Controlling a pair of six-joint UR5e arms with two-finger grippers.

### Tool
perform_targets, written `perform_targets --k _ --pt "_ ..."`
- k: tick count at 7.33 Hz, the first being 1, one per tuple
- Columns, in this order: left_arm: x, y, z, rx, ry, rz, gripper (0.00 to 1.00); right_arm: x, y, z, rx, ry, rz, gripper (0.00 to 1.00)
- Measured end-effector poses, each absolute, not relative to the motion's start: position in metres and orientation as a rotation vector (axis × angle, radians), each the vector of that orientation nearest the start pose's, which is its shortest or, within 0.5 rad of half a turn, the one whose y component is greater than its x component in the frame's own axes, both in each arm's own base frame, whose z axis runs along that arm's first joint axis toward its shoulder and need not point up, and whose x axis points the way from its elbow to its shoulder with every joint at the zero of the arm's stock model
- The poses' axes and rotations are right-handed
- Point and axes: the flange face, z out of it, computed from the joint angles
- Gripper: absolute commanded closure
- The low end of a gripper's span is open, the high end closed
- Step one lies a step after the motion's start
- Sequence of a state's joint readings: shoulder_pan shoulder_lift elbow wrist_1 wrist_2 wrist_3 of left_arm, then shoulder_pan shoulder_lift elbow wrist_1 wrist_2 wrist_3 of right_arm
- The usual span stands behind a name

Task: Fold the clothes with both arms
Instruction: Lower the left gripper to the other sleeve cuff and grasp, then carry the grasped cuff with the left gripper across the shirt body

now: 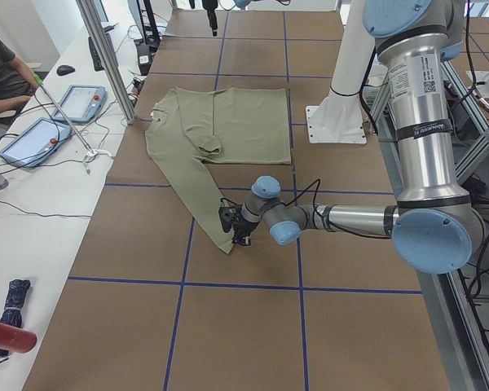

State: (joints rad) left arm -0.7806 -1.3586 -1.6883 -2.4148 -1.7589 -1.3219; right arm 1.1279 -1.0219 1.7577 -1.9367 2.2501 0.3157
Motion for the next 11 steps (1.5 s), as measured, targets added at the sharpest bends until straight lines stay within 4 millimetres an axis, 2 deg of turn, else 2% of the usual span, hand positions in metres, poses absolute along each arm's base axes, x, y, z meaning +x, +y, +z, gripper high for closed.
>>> perform_targets --k 1,3,4,6,9,10,11 --pt "0.242 -0.401 0.588 0.204 0.734 -0.432 1.00 -0.199 -0.603 0.306 0.076 -0.754 -0.232 0.00" --pt "0.274 -0.438 0.501 0.188 0.717 -0.439 1.00 -0.182 -0.600 0.327 0.060 -0.745 -0.209 0.00" --pt "0.293 -0.464 0.452 0.185 0.710 -0.448 1.00 -0.173 -0.599 0.338 0.052 -0.739 -0.200 0.00" --pt "0.323 -0.513 0.336 0.174 0.704 -0.467 1.00 -0.147 -0.594 0.371 0.034 -0.736 -0.202 0.00" --pt "0.347 -0.544 0.178 0.160 0.885 -0.416 1.00 -0.107 -0.582 0.424 0.012 -0.723 -0.231 0.00" --pt "0.364 -0.554 0.129 0.150 0.941 -0.401 1.00 -0.099 -0.578 0.435 0.006 -0.721 -0.233 0.00" --pt "0.387 -0.563 0.092 0.122 0.979 -0.407 1.00 -0.093 -0.576 0.440 0.003 -0.725 -0.230 0.00"
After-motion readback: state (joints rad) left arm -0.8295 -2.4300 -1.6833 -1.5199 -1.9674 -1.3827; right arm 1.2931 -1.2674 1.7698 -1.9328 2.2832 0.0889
